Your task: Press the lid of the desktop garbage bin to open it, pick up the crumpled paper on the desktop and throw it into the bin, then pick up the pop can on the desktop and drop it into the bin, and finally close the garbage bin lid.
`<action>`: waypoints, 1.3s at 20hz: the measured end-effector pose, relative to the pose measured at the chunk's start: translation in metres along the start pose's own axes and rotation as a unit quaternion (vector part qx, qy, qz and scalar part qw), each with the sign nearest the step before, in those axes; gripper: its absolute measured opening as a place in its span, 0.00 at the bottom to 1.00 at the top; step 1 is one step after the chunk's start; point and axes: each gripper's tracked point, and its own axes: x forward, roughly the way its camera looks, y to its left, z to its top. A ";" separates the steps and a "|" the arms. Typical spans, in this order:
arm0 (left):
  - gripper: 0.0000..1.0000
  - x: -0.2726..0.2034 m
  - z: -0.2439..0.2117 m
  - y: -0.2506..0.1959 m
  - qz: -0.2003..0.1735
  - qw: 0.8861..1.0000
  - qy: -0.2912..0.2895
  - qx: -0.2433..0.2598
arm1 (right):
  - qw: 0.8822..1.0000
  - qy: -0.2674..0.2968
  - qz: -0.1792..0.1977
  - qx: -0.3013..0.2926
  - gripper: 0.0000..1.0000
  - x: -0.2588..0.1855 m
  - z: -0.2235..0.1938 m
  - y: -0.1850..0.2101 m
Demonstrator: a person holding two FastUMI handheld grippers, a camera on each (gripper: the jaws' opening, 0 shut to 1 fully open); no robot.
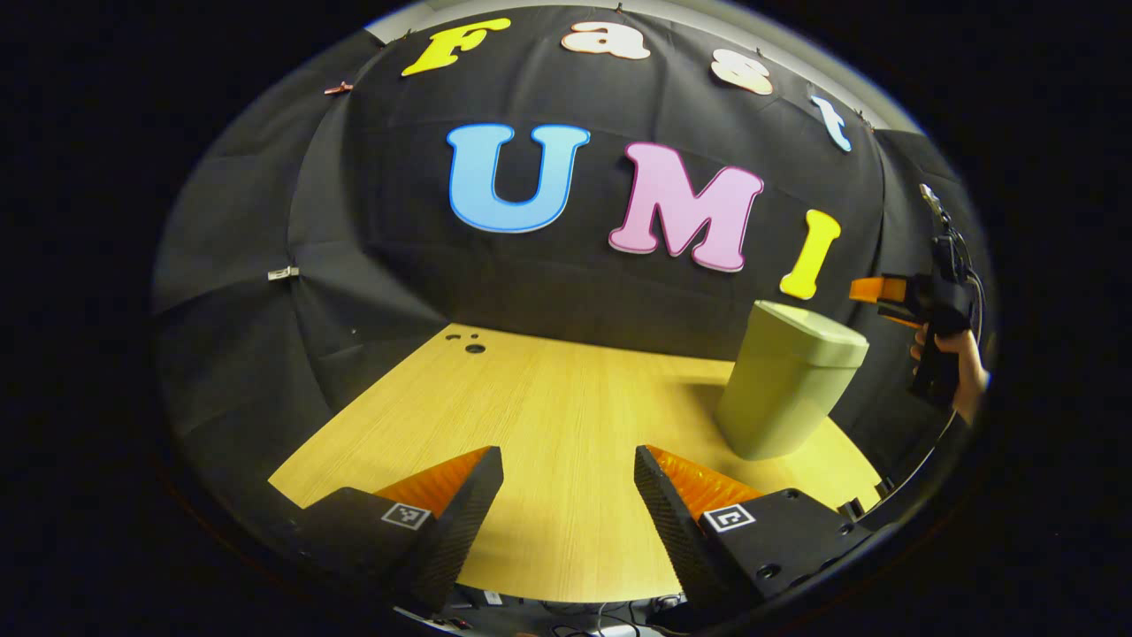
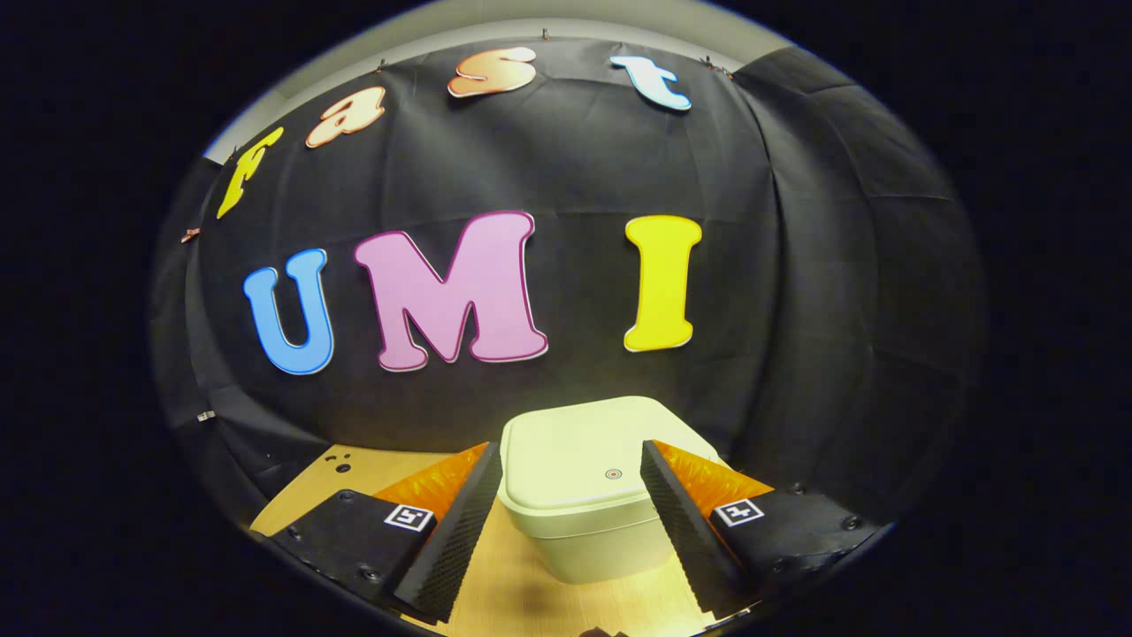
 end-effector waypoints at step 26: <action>0.96 -0.038 -0.018 -0.022 0.029 0.998 -0.051 -0.007 | 0.981 0.066 0.168 -0.069 0.98 -0.133 -0.110 0.119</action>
